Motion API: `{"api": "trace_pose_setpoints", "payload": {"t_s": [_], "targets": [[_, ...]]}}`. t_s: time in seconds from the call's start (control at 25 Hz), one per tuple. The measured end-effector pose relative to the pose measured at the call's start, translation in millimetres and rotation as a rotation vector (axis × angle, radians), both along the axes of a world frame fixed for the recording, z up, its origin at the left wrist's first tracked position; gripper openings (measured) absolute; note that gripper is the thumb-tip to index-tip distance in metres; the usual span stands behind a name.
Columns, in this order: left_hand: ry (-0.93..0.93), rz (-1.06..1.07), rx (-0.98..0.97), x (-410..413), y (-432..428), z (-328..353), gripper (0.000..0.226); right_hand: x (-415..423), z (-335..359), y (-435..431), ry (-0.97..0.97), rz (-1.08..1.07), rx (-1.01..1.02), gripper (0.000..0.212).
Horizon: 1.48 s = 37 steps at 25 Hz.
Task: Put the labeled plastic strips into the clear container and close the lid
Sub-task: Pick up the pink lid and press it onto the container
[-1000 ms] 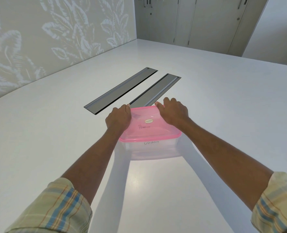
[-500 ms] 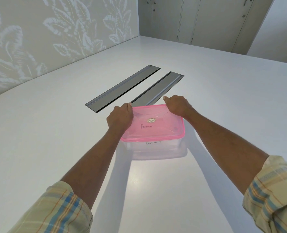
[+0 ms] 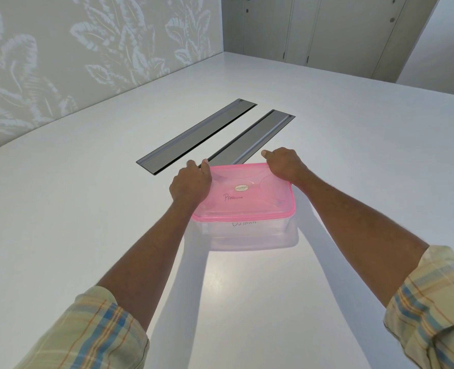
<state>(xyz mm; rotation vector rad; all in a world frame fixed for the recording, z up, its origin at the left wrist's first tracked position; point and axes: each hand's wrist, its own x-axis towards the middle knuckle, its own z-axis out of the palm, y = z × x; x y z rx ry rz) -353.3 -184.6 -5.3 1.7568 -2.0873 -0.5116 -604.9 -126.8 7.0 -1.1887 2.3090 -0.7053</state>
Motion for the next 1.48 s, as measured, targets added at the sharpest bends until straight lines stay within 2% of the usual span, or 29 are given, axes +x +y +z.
{"api": "trace_pose_setpoints", "payload": {"t_s": [0.12,0.28,0.48,0.72,0.88,1.0,1.16,1.36,1.48], "targets": [[0.081,0.056,0.083,2,-2,-1,0.069,2,-2,0,-0.084,-0.057,-0.007,0.046],[0.072,0.038,0.105,4,-7,-3,0.069,0,-2,2,-0.115,-0.073,0.003,0.046],[0.122,0.055,0.114,6,-6,-1,0.075,1,-4,1,0.002,-0.005,0.037,0.047],[0.149,0.071,0.161,8,-8,-2,0.081,-1,-2,3,-0.007,-0.051,0.059,0.037],[0.137,0.150,0.139,6,-5,0,0.076,4,-1,9,0.137,-0.075,0.067,0.062],[0.132,0.210,0.105,10,-3,8,0.077,12,10,18,0.339,-0.077,0.006,0.067],[0.178,0.288,0.066,29,6,11,0.074,14,18,38,0.341,-0.117,-0.045,0.071],[0.211,0.287,0.190,38,42,-1,0.085,25,-4,78,0.287,-0.184,-0.015,0.086],[0.174,0.264,0.211,33,58,-3,0.088,43,-14,90,0.262,-0.213,-0.004,0.083]]}}
